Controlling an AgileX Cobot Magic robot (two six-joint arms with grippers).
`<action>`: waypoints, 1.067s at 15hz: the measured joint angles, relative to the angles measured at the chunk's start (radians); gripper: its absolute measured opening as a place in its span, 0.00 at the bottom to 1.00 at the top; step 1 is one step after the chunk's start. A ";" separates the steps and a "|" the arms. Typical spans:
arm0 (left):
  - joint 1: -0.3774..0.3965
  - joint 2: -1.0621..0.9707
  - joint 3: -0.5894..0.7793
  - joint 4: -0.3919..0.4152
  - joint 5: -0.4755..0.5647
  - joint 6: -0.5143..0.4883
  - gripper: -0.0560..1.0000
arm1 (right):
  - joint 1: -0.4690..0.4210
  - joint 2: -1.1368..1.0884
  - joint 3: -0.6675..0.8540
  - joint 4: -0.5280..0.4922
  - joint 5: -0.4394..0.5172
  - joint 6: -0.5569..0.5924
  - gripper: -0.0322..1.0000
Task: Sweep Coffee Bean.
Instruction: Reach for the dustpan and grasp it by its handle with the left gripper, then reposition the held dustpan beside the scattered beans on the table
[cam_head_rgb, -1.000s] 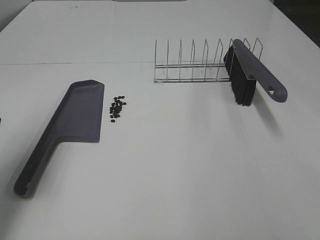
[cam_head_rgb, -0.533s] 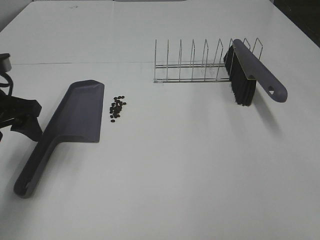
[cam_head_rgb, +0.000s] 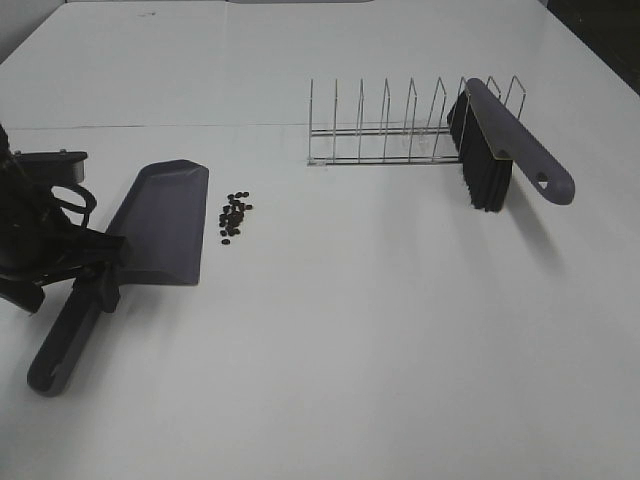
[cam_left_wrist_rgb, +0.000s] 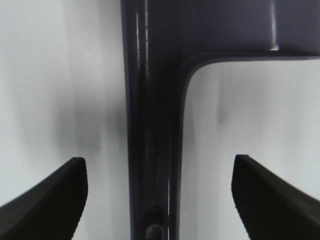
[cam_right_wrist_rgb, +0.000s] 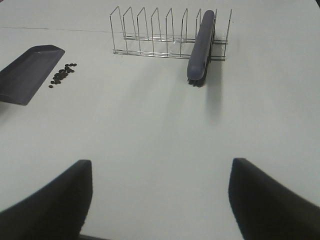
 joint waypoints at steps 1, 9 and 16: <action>0.000 0.016 0.000 0.007 -0.008 -0.005 0.74 | 0.000 0.000 0.000 0.000 0.000 0.000 0.65; -0.002 0.107 -0.012 0.030 -0.088 -0.040 0.56 | 0.000 0.000 0.000 0.000 0.000 0.000 0.65; -0.002 0.079 -0.008 0.022 -0.003 -0.080 0.36 | 0.000 0.000 0.000 0.013 0.000 0.000 0.65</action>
